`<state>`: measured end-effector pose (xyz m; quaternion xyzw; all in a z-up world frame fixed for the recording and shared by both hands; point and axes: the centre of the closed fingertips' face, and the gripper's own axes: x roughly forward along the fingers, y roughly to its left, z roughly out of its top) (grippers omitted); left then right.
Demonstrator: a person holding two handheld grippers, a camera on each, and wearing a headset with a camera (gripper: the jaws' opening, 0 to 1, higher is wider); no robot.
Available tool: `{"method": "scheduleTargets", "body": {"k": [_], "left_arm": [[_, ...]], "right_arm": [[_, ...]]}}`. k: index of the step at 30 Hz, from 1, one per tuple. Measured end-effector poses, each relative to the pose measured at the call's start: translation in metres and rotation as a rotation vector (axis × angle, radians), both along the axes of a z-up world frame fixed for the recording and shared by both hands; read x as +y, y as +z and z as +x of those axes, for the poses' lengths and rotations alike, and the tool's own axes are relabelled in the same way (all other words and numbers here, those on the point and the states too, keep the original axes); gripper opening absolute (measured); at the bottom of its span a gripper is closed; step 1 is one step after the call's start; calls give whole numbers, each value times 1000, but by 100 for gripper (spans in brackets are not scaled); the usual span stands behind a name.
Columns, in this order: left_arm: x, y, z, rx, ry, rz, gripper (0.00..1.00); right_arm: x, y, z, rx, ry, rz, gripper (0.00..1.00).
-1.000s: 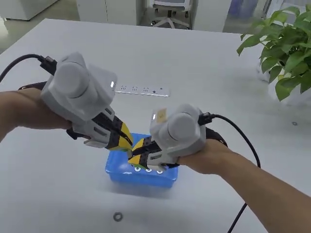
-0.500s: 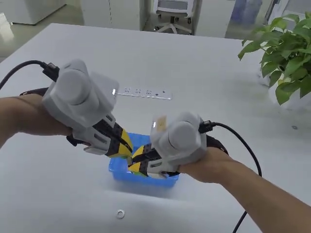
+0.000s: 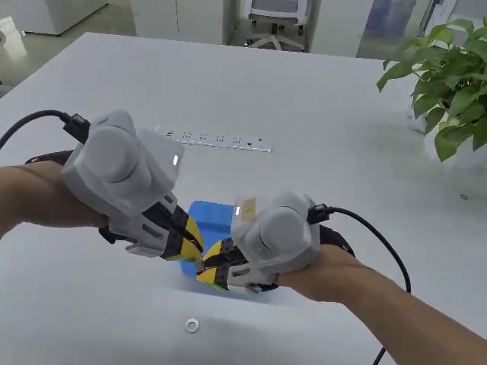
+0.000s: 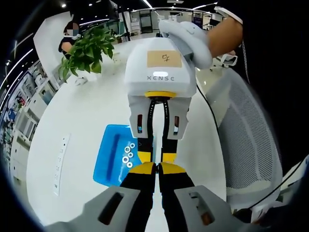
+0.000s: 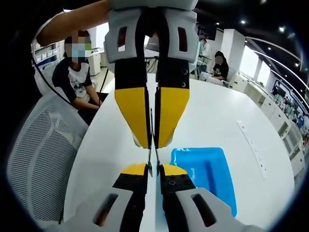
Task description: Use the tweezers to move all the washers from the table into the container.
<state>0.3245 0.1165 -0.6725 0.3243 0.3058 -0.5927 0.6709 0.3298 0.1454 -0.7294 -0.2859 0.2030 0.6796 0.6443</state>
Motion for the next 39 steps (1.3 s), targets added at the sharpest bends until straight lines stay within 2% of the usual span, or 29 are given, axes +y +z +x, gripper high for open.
{"method": "scheduleTargets", "body": {"k": [16,39], "left_arm": [[2,-19,-24,41,5,7,6],[5,-36,-42,67,15,21,6]], "right_arm": [[-1,-22,-25,23,32,-29,12],[3,-39,-44,54,60,-46,12]]}}
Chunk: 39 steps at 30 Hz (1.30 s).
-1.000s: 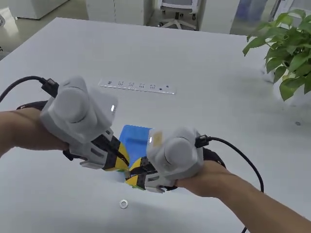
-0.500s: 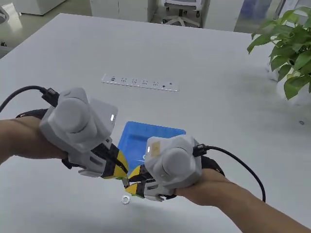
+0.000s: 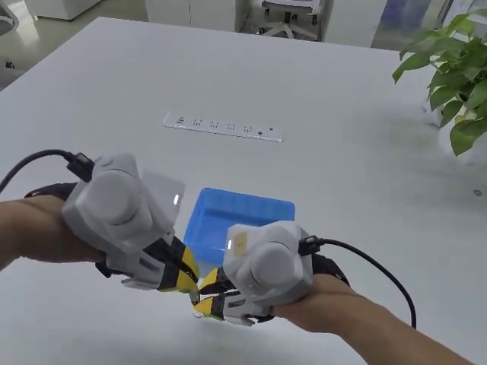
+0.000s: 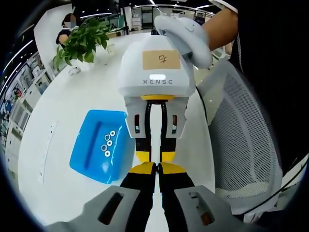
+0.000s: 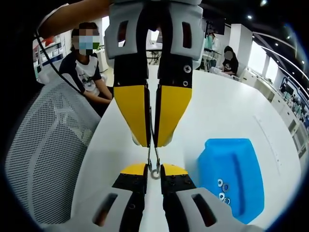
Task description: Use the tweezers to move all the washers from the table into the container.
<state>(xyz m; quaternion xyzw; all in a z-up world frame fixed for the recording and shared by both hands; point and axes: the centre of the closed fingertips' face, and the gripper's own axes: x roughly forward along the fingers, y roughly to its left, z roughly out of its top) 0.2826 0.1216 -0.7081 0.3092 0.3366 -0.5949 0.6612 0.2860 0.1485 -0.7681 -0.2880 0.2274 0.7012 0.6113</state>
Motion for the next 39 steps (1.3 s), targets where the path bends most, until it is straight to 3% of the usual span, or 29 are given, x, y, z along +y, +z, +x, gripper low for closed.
{"method": "scheduleTargets", "body": {"k": [19,39], "left_arm": [[1,-15,0,10,-3,9,6],[3,-15,3,9,10,3,7]], "right_arm": [[-2,-10,-6,10,4,-16,12],[0,-14,-4,8,-5,-17,13]]}}
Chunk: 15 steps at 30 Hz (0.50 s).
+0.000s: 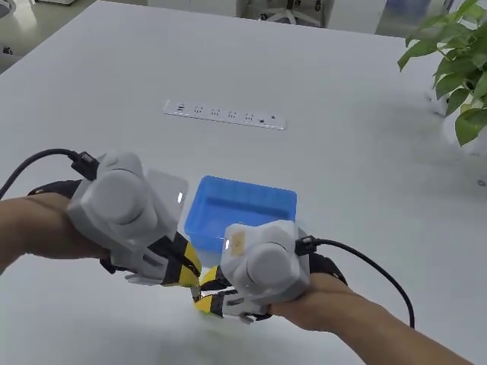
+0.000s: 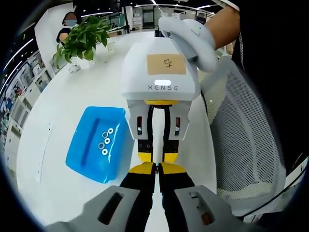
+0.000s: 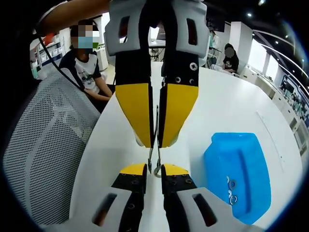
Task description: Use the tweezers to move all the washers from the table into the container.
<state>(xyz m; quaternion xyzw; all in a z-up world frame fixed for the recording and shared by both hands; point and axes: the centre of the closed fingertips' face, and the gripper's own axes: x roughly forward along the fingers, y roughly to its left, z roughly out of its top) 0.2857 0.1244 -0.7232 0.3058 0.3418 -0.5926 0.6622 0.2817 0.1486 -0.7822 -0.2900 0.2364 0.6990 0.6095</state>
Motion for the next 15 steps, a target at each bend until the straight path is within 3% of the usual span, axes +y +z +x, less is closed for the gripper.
{"method": "scheduleTargets", "body": {"k": [15], "left_arm": [[-1,3,-5,4,-1,3,7]], "right_arm": [[2,-1,0,-1,1,7,12]]}}
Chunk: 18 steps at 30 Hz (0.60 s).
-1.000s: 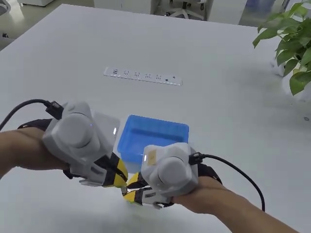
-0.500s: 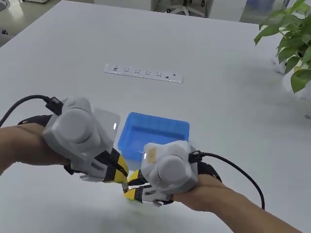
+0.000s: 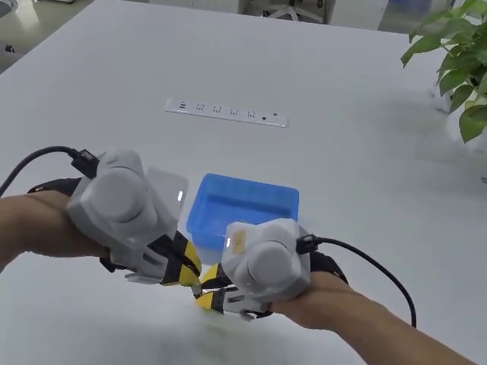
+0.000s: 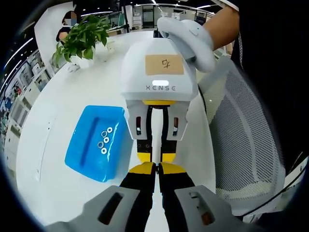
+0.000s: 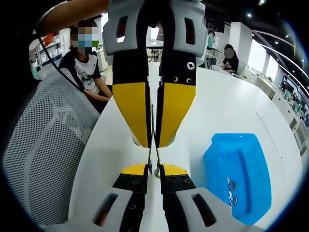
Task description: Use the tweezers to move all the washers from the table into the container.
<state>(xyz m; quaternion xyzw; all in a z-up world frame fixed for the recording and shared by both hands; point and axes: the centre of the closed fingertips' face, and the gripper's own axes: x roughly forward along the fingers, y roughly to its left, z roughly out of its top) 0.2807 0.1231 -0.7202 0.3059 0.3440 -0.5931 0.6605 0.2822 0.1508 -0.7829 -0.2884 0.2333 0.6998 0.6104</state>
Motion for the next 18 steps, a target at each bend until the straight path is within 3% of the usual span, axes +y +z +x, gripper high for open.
{"method": "scheduleTargets", "body": {"k": [18], "left_arm": [[2,0,2,-1,11,3,7]], "right_arm": [[5,2,3,-5,1,18,12]]}}
